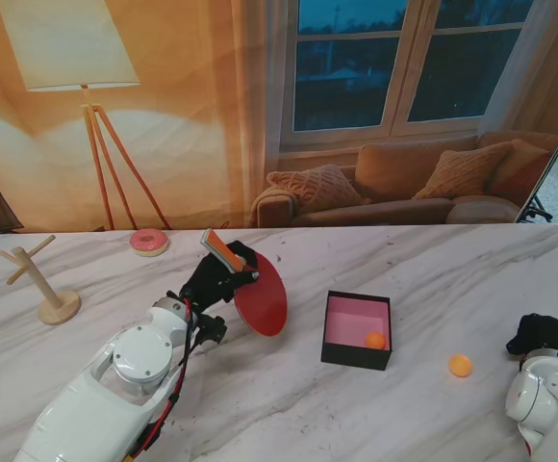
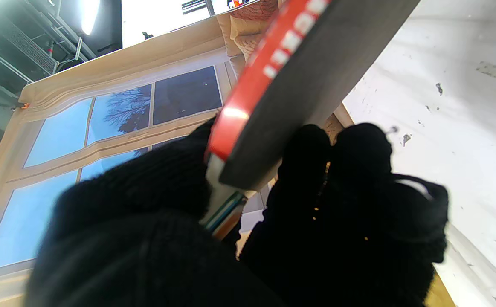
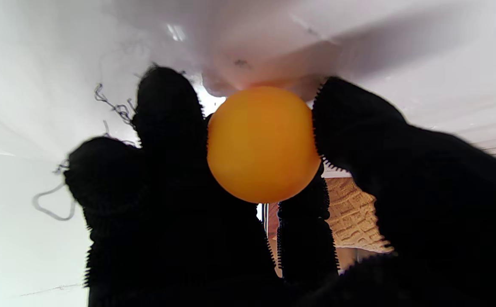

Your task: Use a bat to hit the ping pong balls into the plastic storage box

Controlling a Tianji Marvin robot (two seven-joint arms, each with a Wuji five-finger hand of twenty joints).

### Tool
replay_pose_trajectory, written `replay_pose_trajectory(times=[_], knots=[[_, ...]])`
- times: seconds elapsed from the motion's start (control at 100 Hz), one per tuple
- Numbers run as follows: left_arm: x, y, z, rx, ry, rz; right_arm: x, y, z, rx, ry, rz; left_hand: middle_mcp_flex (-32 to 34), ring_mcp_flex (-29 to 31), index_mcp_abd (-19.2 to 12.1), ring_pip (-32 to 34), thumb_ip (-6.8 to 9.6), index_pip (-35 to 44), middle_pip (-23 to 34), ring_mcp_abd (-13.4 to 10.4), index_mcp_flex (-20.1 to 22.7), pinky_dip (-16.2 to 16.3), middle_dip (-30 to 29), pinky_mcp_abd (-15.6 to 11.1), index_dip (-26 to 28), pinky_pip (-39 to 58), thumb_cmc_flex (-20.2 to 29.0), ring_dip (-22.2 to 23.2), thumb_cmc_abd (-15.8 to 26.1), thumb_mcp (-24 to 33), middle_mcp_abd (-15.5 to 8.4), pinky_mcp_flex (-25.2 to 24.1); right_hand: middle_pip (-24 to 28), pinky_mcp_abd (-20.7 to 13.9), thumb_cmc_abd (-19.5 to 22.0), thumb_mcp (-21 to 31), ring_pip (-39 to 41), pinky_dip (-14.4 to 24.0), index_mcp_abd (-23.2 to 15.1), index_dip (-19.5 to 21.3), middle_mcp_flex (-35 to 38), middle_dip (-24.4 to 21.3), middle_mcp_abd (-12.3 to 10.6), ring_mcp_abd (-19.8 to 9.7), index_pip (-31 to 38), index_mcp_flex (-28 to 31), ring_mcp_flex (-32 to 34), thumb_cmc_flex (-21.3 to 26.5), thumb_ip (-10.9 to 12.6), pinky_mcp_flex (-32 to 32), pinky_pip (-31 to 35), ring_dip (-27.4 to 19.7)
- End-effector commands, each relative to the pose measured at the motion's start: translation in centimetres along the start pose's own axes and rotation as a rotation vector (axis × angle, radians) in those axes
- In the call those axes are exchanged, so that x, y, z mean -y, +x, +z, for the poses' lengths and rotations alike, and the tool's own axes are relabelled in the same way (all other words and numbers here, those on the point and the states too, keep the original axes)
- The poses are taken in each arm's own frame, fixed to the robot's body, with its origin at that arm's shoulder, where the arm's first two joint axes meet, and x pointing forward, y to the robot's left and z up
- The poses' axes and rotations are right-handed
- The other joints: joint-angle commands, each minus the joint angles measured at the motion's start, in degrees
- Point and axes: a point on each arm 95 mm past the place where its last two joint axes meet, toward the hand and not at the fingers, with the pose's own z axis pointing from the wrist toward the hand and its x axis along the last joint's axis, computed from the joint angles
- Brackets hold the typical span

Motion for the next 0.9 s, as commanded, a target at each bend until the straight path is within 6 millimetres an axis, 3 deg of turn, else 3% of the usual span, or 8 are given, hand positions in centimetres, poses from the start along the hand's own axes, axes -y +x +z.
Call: replay_pose_trajectory(times=[0.0, 0.45, 0.68, 0.89], knots=[[-0.1, 0.2, 0.1, -0.009, -0.011, -0.005, 0.1, 0.1, -0.5, -0.021, 0.004, -0.003, 0.54, -0.7, 1.42, 2.02, -2.11, 1.97, 0.17, 7.38, 1.26, 0.67, 1.21, -4.67, 1.04, 2.55, 1.34, 0.88, 0.03, 2.48, -6.37, 0.54, 3.63, -1.59, 1.66, 3.7, 1.83, -0.57, 1.4, 0.41, 4.1, 0.99, -1.84, -3.77, 4.85, 6.3, 2.47, 8.97, 0.06, 1.32, 2.09, 0.16], [0.1, 0.3, 0.1, -0.017, -0.006, -0.007, -5.8, 2.9, -1.5, -0.208, -0.099, 0.039, 0.58, -0.68, 1.43, 2.0, -2.12, 1.99, 0.18, 7.41, 1.32, 0.7, 1.22, -4.62, 1.06, 2.5, 1.28, 0.87, -0.02, 2.55, -6.35, 0.51, 3.49, -1.43, 1.78, 3.64, 1.99, -0.41, 1.63, -0.08, 4.49, 0.91, -1.87, -3.69, 4.98, 6.89, 2.64, 9.24, 0.15, 1.58, 2.49, 0.28], [0.6, 0.7, -0.1, -0.038, -0.01, -0.005, -9.7, 6.0, -3.1, -0.33, -0.131, 0.083, 0.59, -0.71, 1.32, 1.98, -2.09, 2.06, 0.13, 7.3, 1.36, 0.72, 1.25, -4.62, 1.13, 2.5, 1.19, 0.85, -0.14, 2.72, -6.49, 0.51, 3.39, -1.57, 2.03, 3.4, 1.89, -0.46, 1.55, -0.06, 4.41, 0.97, -1.92, -3.79, 5.01, 6.78, 2.46, 9.23, 0.15, 1.33, 2.3, 0.3], [0.9, 1.0, -0.3, -0.051, -0.01, 0.008, -12.0, 9.1, -4.6, -0.446, -0.133, 0.114, 0.63, -0.67, 1.34, 1.94, -2.11, 2.06, 0.1, 7.31, 1.41, 0.73, 1.27, -4.62, 1.14, 2.49, 1.09, 0.84, -0.13, 2.76, -6.52, 0.51, 3.22, -1.69, 2.35, 3.13, 1.85, -0.48, 1.23, 0.04, 4.25, 1.02, -2.03, -3.87, 4.97, 6.63, 2.4, 9.23, 0.16, 1.22, 2.2, 0.36]])
